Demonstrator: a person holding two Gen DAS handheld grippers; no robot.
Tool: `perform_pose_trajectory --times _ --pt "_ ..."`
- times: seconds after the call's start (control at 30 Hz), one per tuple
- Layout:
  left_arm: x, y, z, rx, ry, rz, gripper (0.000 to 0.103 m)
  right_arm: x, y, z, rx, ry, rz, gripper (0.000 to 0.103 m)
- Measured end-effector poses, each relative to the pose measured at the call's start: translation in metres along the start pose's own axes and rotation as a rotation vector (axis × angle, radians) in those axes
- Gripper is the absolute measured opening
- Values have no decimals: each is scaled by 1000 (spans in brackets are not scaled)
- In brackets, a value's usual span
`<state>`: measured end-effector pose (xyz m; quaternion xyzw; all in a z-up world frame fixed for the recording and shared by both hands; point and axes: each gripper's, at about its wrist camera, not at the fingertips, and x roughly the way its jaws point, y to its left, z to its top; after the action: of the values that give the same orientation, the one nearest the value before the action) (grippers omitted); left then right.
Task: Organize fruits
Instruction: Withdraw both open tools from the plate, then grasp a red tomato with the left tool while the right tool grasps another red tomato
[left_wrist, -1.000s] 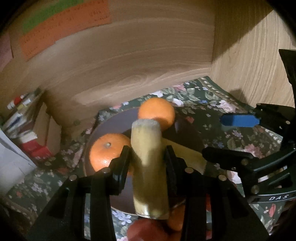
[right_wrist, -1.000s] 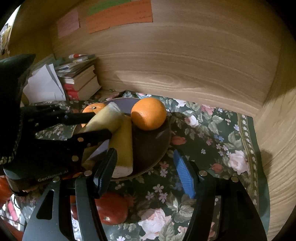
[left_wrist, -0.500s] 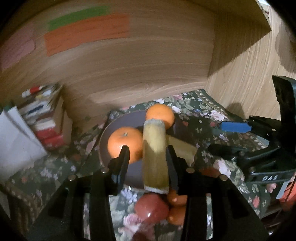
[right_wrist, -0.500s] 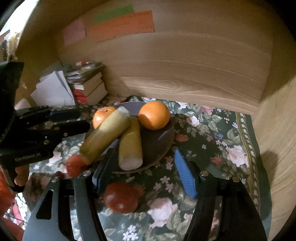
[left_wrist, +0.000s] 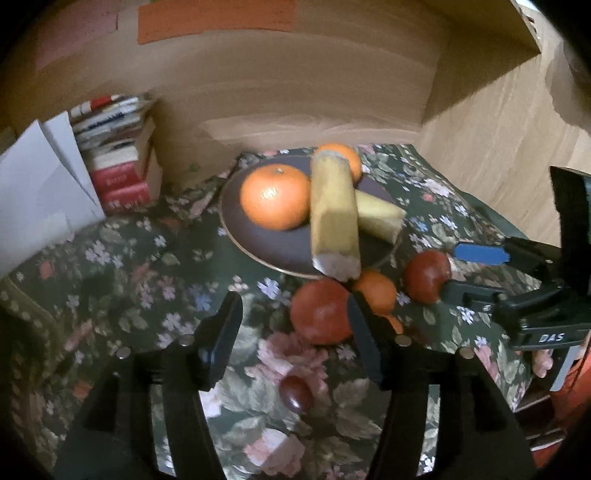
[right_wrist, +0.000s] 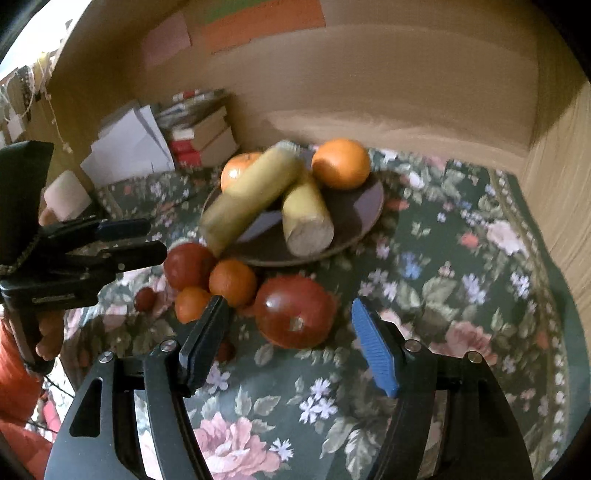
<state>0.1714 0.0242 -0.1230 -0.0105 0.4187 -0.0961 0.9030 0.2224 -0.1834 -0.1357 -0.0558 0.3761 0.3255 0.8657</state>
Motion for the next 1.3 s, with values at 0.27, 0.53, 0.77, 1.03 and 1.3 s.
perform_pose_trajectory --times 0.27,0.53,0.77,1.03,1.3 --pt "27 -9 -2 -10 46 -21 59 16 0 -2 11 47 -4 66" --pt "39 -7 -1 -47 50 -36 58 28 2 -1 12 70 -3 61" --pt "41 -5 -1 -61 59 -65 48 30 -2 -3 24 58 -7 46" --pt "22 1 -3 -66 24 -38 48 13 1 0 5 15 -11 46" --pt "0 9 11 -74 -44 -21 48 -11 -1 18 -7 -61 -43 46"
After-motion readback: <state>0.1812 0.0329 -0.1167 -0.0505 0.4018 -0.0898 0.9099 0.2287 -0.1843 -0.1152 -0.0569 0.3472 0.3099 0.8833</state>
